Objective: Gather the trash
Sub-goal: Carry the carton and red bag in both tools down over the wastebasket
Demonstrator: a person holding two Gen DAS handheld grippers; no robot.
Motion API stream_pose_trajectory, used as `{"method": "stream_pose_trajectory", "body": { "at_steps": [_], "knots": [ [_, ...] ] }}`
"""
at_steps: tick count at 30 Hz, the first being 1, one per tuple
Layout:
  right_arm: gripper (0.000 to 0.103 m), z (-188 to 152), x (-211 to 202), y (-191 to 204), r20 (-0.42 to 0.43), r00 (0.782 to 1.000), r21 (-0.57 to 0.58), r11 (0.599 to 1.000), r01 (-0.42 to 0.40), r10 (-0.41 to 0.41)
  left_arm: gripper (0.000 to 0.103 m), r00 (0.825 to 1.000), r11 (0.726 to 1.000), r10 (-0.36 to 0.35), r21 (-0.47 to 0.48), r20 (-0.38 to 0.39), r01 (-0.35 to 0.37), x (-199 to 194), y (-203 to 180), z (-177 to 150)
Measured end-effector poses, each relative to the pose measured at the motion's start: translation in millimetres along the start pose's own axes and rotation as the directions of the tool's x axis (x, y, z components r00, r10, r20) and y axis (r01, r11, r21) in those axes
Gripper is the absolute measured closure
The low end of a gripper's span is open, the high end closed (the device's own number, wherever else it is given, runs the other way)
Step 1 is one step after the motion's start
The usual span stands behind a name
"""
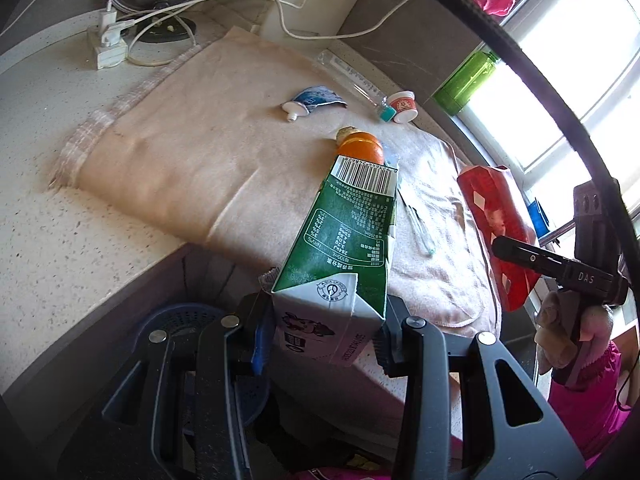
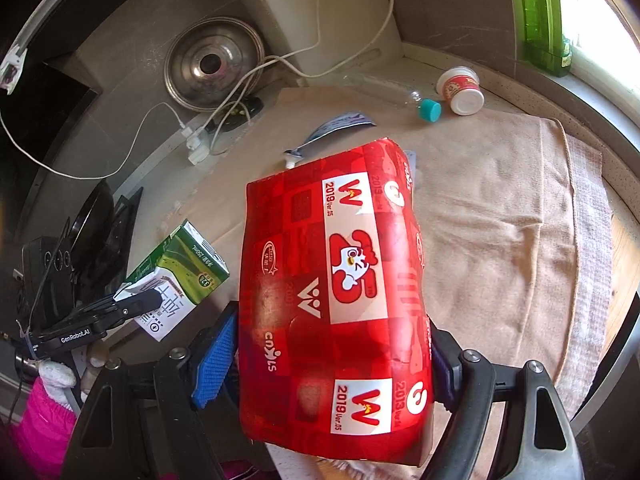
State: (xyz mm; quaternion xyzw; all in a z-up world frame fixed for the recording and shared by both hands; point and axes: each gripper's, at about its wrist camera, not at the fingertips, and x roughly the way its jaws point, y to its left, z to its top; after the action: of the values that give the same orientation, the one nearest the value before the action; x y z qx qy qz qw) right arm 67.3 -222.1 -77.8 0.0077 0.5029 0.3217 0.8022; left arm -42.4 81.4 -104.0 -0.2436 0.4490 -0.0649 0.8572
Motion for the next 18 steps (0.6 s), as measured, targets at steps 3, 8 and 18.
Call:
{"method": "stream_pose_trajectory", "body": {
  "at_steps": [3, 8, 18],
  "knots": [
    [0.021, -14, 6, 23, -0.018, 1.000, -0.008, 1.000, -0.018, 0.017, 0.063, 1.000, 1.000, 0.014, -0.011, 0.002, -0.014, -14, 14, -13],
    [0.021, -35, 17, 54, -0.049, 0.998, -0.020, 0.999, -0.043, 0.041, 0.063, 0.999, 0.999, 0.041, -0.027, 0.003, -0.040, -32, 33, -36],
    [0.020, -67, 38, 102, -0.117, 0.989, -0.038, 0.995, -0.096, 0.091, 0.063, 0.997, 0.994, 0.066, -0.080, -0.027, -0.068, -49, 70, -80]
  ]
}}
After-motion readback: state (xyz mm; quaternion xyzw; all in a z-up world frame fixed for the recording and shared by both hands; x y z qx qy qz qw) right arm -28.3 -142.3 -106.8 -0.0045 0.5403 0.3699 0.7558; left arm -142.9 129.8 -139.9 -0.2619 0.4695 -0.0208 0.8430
